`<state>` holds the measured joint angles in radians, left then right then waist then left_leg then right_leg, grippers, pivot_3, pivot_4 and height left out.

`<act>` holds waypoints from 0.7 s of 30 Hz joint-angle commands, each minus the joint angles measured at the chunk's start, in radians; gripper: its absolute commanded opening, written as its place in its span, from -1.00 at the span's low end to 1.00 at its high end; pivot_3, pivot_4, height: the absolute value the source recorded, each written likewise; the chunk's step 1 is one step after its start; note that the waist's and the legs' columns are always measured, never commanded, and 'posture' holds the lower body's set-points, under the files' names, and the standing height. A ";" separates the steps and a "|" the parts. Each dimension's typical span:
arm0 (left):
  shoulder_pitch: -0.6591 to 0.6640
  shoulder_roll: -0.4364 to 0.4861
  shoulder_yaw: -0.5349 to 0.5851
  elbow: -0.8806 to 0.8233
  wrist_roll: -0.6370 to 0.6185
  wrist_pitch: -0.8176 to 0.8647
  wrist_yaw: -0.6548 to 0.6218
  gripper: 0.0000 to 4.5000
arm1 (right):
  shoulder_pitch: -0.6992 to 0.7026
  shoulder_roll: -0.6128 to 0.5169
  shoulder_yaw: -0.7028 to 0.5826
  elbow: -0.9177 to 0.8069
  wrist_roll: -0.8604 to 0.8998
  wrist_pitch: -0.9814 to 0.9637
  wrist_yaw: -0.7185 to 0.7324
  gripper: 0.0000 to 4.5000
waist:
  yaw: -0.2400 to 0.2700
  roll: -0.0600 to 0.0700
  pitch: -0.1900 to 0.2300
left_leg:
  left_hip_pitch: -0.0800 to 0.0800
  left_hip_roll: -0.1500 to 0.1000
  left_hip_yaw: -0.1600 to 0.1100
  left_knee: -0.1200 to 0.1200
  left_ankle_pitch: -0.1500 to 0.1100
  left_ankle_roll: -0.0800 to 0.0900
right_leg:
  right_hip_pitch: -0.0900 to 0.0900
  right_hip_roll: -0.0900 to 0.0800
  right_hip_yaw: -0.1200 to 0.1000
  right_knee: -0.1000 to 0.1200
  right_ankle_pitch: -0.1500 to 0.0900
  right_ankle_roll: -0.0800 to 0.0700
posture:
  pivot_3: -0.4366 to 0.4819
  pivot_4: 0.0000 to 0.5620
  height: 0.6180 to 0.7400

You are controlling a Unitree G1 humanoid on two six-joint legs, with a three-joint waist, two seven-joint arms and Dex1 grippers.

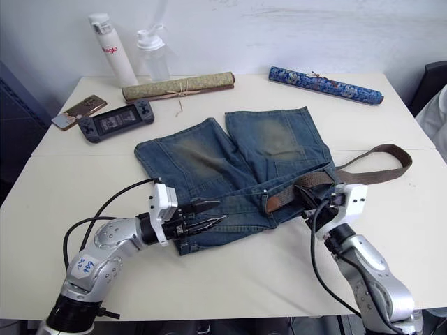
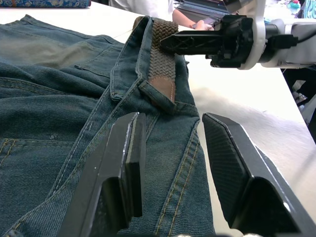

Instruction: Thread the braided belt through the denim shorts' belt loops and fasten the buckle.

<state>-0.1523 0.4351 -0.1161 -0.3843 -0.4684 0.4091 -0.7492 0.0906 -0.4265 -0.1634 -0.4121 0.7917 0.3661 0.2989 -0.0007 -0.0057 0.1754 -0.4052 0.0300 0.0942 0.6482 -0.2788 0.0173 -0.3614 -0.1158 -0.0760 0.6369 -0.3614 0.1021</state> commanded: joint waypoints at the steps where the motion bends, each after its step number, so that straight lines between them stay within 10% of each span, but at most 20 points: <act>1: -0.011 -0.001 0.022 -0.043 -0.024 0.002 0.003 -0.08 | 0.009 0.033 0.008 -0.013 -0.048 -0.048 0.036 -1.00 | 0.000 0.000 0.000 | 0.000 0.000 0.000 0.000 0.000 0.000 | 0.000 0.000 0.000 0.000 0.000 0.000 | -0.05 -0.47 0.63; 21: -0.015 0.007 0.019 -0.049 -0.030 0.040 0.017 -0.08 | -0.026 0.125 0.080 0.081 -0.467 -0.313 0.023 -1.00 | -0.001 0.000 0.000 | 0.000 0.000 0.000 -0.001 0.001 -0.003 | 0.000 0.000 0.000 0.000 0.000 0.000 | -0.05 -0.47 0.63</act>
<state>-0.1540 0.4394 -0.1157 -0.3855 -0.4835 0.4500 -0.7335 0.0602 -0.3082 -0.0941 -0.3117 0.3514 0.0881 0.3207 -0.0021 -0.0057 0.1754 -0.4048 0.0300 0.0941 0.6477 -0.2779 0.0142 -0.3616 -0.1155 -0.0760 0.6372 -0.3615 0.1020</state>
